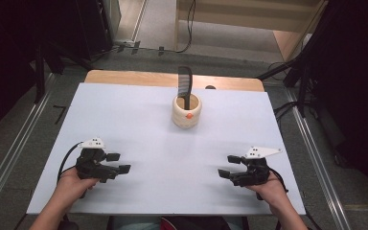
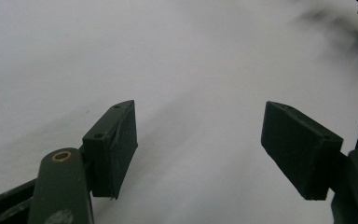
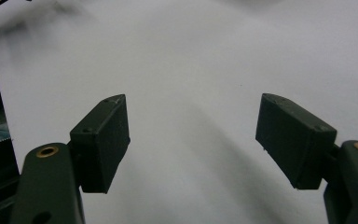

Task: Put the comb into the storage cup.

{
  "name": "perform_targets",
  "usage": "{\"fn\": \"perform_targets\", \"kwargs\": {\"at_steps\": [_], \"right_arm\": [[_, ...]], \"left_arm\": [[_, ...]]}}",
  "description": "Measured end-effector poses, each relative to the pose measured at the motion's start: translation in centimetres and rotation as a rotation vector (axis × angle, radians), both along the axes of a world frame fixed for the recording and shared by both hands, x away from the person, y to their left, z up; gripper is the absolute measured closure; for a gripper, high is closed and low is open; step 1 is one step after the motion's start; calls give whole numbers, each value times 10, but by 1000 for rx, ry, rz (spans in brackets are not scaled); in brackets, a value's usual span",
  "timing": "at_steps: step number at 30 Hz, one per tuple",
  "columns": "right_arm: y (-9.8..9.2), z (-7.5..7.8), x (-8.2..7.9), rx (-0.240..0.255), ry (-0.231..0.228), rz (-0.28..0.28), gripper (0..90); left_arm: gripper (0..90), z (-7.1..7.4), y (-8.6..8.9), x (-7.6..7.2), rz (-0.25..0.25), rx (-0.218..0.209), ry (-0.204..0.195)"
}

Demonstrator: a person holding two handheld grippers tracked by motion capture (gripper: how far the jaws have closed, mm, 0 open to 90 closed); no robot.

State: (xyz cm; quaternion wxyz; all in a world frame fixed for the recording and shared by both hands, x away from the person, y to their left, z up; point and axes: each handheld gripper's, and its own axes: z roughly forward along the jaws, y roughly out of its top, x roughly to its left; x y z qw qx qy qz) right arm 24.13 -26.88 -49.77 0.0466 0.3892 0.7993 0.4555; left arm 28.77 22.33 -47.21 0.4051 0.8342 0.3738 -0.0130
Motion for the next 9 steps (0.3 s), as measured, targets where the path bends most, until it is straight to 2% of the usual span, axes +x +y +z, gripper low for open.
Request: {"fn": "perform_targets", "kwargs": {"at_steps": [9], "right_arm": [[0, 0, 0, -1, 2, 1, 240]], "left_arm": [[276, 0, -1, 0, -4, 1, 2]]}}
